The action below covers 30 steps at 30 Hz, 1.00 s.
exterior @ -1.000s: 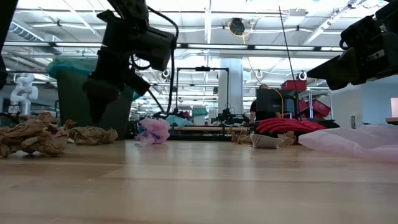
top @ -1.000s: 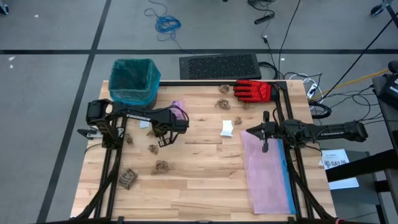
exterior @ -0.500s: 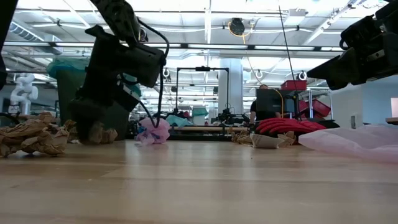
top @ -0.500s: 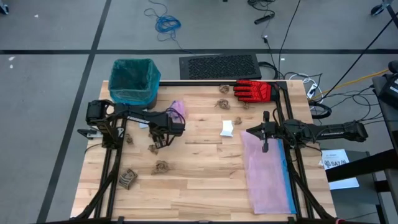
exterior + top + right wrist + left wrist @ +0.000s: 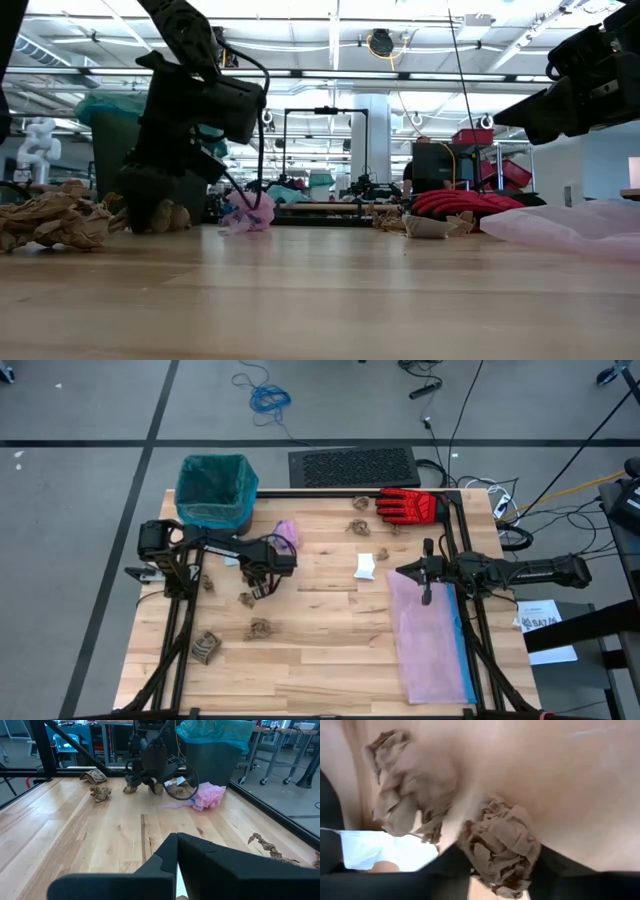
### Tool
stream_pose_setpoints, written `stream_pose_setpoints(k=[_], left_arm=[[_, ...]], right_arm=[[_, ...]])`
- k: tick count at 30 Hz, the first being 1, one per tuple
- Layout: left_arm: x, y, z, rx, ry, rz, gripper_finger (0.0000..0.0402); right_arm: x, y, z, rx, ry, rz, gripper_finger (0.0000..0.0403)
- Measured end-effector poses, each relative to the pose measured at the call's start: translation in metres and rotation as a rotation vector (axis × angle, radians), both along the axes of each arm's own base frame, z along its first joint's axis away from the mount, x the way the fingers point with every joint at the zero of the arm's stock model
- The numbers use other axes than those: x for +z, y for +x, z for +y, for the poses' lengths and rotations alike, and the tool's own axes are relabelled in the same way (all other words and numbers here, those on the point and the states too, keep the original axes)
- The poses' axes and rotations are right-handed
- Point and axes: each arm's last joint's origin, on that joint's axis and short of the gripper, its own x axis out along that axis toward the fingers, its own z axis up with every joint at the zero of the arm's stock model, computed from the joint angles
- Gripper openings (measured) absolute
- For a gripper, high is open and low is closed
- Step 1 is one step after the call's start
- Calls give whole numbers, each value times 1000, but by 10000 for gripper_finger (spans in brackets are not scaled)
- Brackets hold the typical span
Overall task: Place trash/remove bag and relplace
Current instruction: Put the brown napkin into the black trash bin
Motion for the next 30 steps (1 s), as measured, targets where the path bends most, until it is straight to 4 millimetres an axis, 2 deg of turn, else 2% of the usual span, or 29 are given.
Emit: stream_pose_setpoints(k=[4, 9, 13, 18, 24, 27, 30], left_arm=[[4, 7, -3, -19, 8, -28, 21], [15, 15, -9, -62, 9, -43, 13], [32, 23, -13, -80, 15, -41, 6], [67, 32, -13, -122, 134, 3, 5], [122, 33, -2, -171, 388, 101, 4], [148, 37, 6, -146, 476, 24, 4], [180, 32, 12, -110, 503, -74, 4]], right_arm=[[0, 0, 0, 0, 0, 0, 0], [0, 0, 0, 0, 0, 0, 0], [0, 0, 0, 0, 0, 0, 0], [0, 0, 0, 1, 0, 0, 0], [0, 0, 0, 0, 0, 0, 0], [0, 0, 0, 1, 0, 0, 0], [0, 0, 0, 0, 0, -1, 0]])
